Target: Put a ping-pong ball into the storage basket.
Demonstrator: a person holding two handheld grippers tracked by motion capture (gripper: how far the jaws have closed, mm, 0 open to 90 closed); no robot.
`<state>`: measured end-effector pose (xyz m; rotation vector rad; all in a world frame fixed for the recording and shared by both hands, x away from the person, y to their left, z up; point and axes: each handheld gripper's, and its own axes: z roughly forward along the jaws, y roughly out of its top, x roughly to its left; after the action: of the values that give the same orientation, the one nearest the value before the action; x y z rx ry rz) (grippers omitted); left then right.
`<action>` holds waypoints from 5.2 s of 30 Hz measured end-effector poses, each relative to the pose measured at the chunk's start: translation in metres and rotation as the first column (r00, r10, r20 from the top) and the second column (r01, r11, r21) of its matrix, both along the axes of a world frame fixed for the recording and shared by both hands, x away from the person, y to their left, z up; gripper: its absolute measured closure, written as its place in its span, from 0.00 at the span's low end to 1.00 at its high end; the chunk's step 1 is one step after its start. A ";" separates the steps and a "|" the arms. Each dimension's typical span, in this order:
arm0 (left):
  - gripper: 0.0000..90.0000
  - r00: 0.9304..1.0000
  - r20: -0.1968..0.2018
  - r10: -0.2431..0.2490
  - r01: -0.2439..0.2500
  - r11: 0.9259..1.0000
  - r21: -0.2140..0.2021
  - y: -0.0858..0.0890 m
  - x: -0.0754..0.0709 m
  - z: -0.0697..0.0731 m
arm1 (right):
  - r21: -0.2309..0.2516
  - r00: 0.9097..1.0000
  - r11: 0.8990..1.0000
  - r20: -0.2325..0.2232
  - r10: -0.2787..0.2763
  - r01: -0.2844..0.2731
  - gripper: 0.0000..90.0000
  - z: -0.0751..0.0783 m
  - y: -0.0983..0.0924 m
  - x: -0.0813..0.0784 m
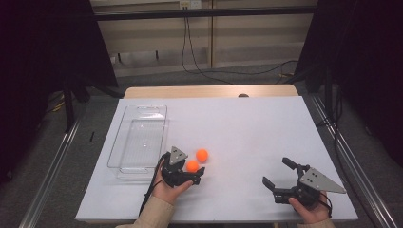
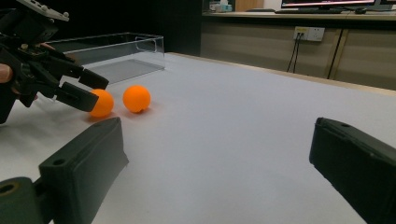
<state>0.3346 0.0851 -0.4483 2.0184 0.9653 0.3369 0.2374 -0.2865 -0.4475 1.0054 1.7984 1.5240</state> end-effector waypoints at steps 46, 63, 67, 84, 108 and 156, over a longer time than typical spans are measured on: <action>0.30 0.998 -0.067 -0.019 0.020 1.000 0.018 -0.002 0.003 -0.005 | 0.002 1.000 1.000 -0.001 0.002 -0.002 0.03 0.000 0.000 0.000; 0.36 0.997 -0.082 -0.016 0.018 0.999 0.030 -0.001 0.004 -0.006 | -0.002 1.000 1.000 -0.001 0.006 -0.006 0.03 0.000 0.000 0.000; 0.38 0.996 -0.086 -0.019 0.022 0.999 0.033 -0.001 0.004 -0.006 | -0.002 1.000 1.000 0.000 0.006 -0.006 0.03 0.000 0.000 0.000; 0.45 0.996 -0.083 -0.009 0.013 0.999 0.044 0.000 0.005 -0.007 | -0.001 1.000 1.000 -0.001 0.005 -0.005 0.03 0.000 0.000 0.000; 0.53 0.997 -0.073 0.000 0.003 0.999 0.047 0.002 0.005 -0.007 | -0.005 1.000 1.000 -0.002 0.006 -0.006 0.03 0.001 0.000 0.000; 0.56 0.992 -0.123 -0.003 0.000 1.000 -0.025 0.009 0.008 0.005 | 0.001 1.000 1.000 -0.002 0.002 -0.002 0.03 0.001 -0.001 0.000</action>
<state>0.3430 0.0941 -0.4431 2.0363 1.0389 0.2002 0.2370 -0.2870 -0.4464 1.0064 1.7999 1.5260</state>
